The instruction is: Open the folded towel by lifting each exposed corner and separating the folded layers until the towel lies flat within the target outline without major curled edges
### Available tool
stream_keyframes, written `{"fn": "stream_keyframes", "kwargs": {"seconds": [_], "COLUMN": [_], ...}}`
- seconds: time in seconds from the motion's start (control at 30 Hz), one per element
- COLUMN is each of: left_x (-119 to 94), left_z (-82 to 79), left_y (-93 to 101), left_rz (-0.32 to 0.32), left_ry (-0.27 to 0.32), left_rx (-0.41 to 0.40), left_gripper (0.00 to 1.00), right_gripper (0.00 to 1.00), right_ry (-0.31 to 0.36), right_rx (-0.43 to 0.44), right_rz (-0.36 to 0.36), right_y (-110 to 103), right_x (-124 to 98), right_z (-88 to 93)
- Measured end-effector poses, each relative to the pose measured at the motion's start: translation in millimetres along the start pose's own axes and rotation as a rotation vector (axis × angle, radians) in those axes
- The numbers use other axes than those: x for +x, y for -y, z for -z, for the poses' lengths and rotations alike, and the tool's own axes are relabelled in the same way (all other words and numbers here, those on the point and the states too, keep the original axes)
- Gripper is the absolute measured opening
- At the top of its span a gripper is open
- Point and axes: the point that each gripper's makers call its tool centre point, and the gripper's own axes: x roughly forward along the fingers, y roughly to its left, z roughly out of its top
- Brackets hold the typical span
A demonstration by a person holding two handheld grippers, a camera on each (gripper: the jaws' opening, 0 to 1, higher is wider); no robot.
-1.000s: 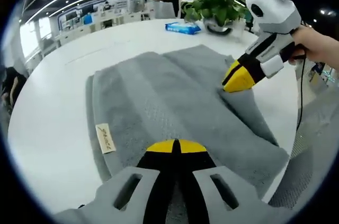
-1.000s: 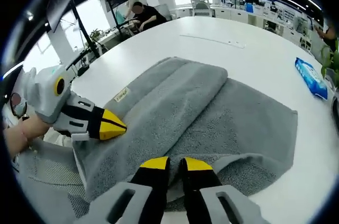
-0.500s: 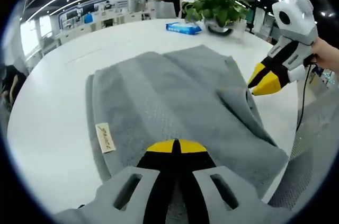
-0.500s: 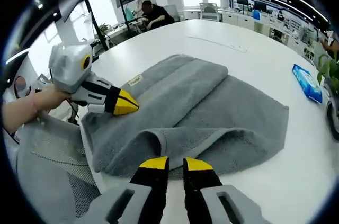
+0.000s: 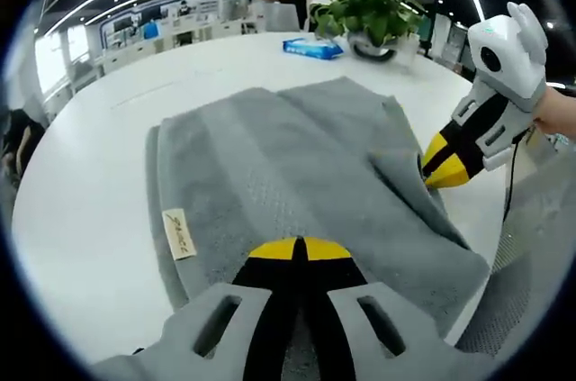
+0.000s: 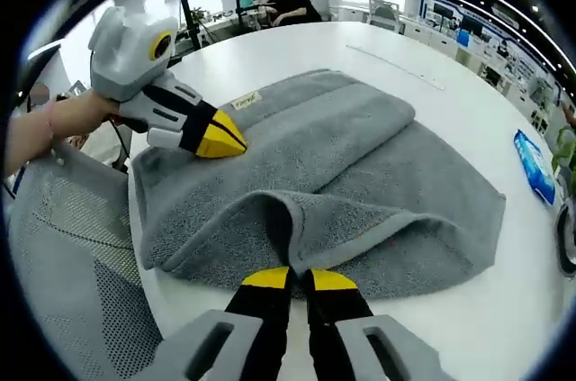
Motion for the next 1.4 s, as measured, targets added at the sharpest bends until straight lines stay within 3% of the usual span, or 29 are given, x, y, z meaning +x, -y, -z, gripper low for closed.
{"fn": "stream_keyframes", "kwargs": {"seconds": [0.33, 0.6, 0.9, 1.4], "left_x": [0, 0, -1, -1], "left_z": [0.1, 0.1, 0.4, 1.4], "left_y": [0.3, 0.2, 0.2, -0.1], "left_rz": [0.000, -0.001, 0.000, 0.009], "left_ry": [-0.001, -0.001, 0.000, 0.006], "left_rx": [-0.002, -0.005, -0.011, -0.037], "left_gripper": [0.00, 0.00, 0.00, 0.00], "right_gripper": [0.01, 0.01, 0.01, 0.01], "right_ry": [-0.005, -0.069, -0.150, -0.244], "right_rx": [0.015, 0.051, 0.069, -0.010], "right_rz": [0.029, 0.061, 0.069, 0.122], "right_y": [-2, -5, -15, -6], "right_x": [-38, -66, -75, -79], "right_z": [23.4, 67.6, 103.7, 131.1]}}
